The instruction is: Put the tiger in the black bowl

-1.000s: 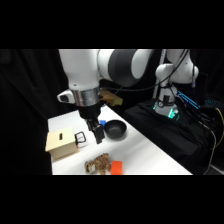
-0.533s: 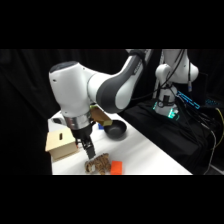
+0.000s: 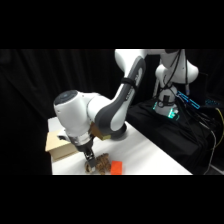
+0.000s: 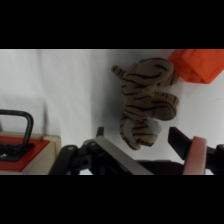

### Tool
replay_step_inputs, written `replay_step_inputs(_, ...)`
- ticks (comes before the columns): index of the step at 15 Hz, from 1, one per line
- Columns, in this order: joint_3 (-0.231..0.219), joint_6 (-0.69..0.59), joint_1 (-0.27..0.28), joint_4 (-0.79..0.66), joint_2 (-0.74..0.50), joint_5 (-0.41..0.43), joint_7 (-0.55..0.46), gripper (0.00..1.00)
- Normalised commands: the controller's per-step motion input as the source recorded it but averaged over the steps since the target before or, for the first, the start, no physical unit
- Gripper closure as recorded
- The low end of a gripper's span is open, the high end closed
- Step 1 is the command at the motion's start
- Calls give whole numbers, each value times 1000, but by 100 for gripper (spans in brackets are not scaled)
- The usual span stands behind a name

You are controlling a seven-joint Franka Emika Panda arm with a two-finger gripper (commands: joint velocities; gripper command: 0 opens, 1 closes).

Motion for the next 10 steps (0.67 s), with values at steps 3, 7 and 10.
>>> replay_step_inputs(3,-29,116,51,56,129,31,79,0)
replay_step_inputs(7,-37,125,68,23,88,24,86,0)
replay_step_inputs(10,-36,98,83,4,26,21,92,34)
